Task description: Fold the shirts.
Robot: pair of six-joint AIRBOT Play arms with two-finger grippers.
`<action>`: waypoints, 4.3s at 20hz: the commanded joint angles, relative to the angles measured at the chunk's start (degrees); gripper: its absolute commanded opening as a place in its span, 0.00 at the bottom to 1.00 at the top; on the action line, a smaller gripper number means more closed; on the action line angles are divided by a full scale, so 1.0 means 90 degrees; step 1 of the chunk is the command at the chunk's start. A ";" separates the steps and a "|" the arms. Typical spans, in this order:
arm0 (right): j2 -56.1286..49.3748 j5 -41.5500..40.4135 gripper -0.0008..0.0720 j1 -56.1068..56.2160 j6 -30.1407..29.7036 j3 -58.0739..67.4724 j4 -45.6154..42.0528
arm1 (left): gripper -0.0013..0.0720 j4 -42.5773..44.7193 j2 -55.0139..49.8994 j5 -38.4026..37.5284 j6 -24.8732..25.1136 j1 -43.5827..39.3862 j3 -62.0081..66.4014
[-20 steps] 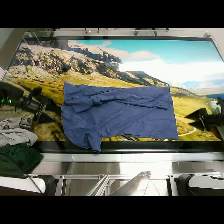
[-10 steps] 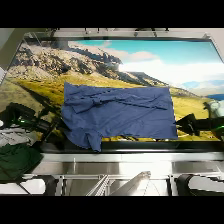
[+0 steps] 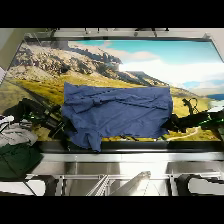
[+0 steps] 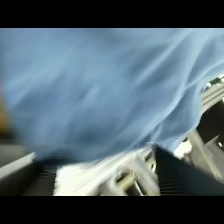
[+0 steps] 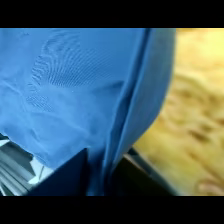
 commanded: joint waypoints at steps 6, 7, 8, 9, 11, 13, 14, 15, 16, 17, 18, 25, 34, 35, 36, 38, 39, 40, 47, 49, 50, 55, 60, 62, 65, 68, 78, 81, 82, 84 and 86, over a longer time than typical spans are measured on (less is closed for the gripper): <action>0.0039 0.0789 0.03 0.0121 -0.0714 0.0010 0.1452 | 0.04 -0.1367 0.0061 -0.1018 0.1081 -0.0289 0.0058; 0.0107 0.1032 0.04 0.0119 -0.0886 0.0010 0.1649 | 0.04 -0.1654 0.0209 -0.0692 0.1336 -0.0233 0.0058; 0.0243 0.1345 0.04 0.0114 -0.1069 0.0012 0.1943 | 0.04 -0.1923 0.0474 -0.0284 0.1528 -0.0216 0.0058; 0.0447 0.1690 0.04 0.0114 -0.1328 0.0010 0.2358 | 0.04 -0.2166 0.0804 0.0109 0.1705 -0.0138 0.0058; 0.1141 0.2735 0.04 0.0114 -0.2001 0.0012 0.3878 | 0.04 -0.3140 0.1758 0.1241 0.2489 -0.0005 0.0058; 0.2273 0.3645 0.04 0.0102 -0.2596 0.0024 0.6030 | 0.05 -0.4588 0.2905 0.2344 0.3138 0.0126 0.0078; 0.2992 0.3764 0.04 0.0027 -0.2883 0.0073 0.7040 | 0.05 -0.4986 0.3597 0.2625 0.3172 0.0231 0.0279; 0.3735 0.3665 0.04 -0.0131 -0.3133 0.0197 0.7808 | 0.05 -0.4979 0.4352 0.2586 0.3050 0.0338 0.0673; 0.4420 0.3398 0.04 -0.0359 -0.3305 0.0372 0.8330 | 0.05 -0.4976 0.5039 0.2438 0.2931 0.0461 0.1151; 0.5151 0.2931 0.04 -0.0692 -0.3371 0.0627 0.8650 | 0.05 -0.4976 0.5702 0.2237 0.2931 0.0695 0.1817; 0.5787 0.2307 0.04 -0.1044 -0.3368 0.0933 0.8648 | 0.05 -0.4976 0.6222 0.1957 0.2934 0.1001 0.2550; 0.7332 -0.0678 0.04 -0.2654 -0.2293 0.3089 0.5688 | 0.05 -0.3196 0.5615 0.0784 0.2567 0.2431 0.7344; 0.4027 -0.1209 0.04 -0.0294 -0.2620 0.0741 0.4772 | 0.05 -0.2795 0.0920 0.1180 0.2339 0.0214 0.5411; 0.3405 -0.1481 0.04 0.0078 -0.2730 0.0568 0.4699 | 0.05 -0.2793 0.0333 0.1154 0.2341 0.0083 0.5248; 0.2737 -0.1705 0.04 0.0362 -0.2868 0.0500 0.4707 | 0.04 -0.2788 -0.0270 0.1115 0.2344 -0.0022 0.5180; 0.1265 -0.2008 0.04 0.0678 -0.3351 0.0512 0.5217 | 0.04 -0.2788 -0.1574 0.1122 0.2339 -0.0158 0.5379; 0.0607 -0.1982 0.04 0.0675 -0.3621 0.0583 0.5666 | 0.03 -0.2793 -0.2125 0.1146 0.2283 -0.0194 0.5620; -0.0068 -0.1758 0.04 0.0619 -0.3718 0.0765 0.6062 | 0.03 -0.2790 -0.2652 0.1141 0.2130 -0.0211 0.5957; -0.1970 0.0228 0.04 -0.0036 -0.2404 0.2686 0.6288 | 0.03 -0.2783 -0.3687 0.1052 0.1299 0.0066 0.7800; -0.1970 0.0391 0.04 -0.0177 -0.1795 0.3031 0.5659 | 0.03 -0.2783 -0.3551 0.1185 0.1292 0.0070 0.7572; -0.1970 0.0607 0.04 -0.0262 -0.1562 0.3126 0.5265 | 0.03 -0.2783 -0.3470 0.1302 0.1292 0.0058 0.7332; -0.1967 0.1088 0.04 -0.0726 -0.0765 0.3147 0.2939 | 0.03 -0.2210 -0.3133 0.1719 0.1287 -0.0051 0.6142; -0.1967 0.0886 0.04 -0.0743 -0.0610 0.3147 0.1409 | 0.03 -0.1154 -0.2365 0.1229 0.1258 -0.0039 0.4677; -0.1970 0.0697 0.04 -0.0719 -0.0614 0.3147 0.1316 | 0.03 -0.0954 -0.2159 0.1066 0.1137 -0.0039 0.4201; -0.1970 0.0607 0.04 -0.0668 -0.0636 0.3147 0.1294 | 0.03 -0.0835 -0.1911 0.1044 0.0971 -0.0051 0.3541; -0.1970 0.0561 0.04 -0.0605 -0.0627 0.3147 0.1149 | 0.03 -0.0833 -0.1785 0.0959 0.0923 -0.0051 0.3150; -0.1741 0.0707 0.37 -0.0493 -0.0274 0.3150 0.0481 | 0.72 -0.0867 -0.1795 0.1197 0.0682 -0.0053 0.3101; -0.1246 0.0794 0.59 -0.0559 0.0177 0.3147 -0.0384 | 0.72 -0.0896 -0.1758 0.1841 0.0413 -0.0027 0.3099; -0.1044 0.0886 0.59 -0.0636 0.0311 0.3147 -0.0610 | 0.72 -0.0889 -0.1693 0.2140 0.0323 0.0024 0.3092; -0.0571 0.1013 0.60 -0.0928 0.0619 0.3065 -0.0923 | 0.72 -0.0850 -0.1226 0.2329 0.0221 0.0141 0.2800; -0.0100 0.0884 0.60 -0.1290 0.0746 0.2696 -0.0964 | 0.72 -0.0663 -0.0459 0.2232 0.0245 0.0396 0.2110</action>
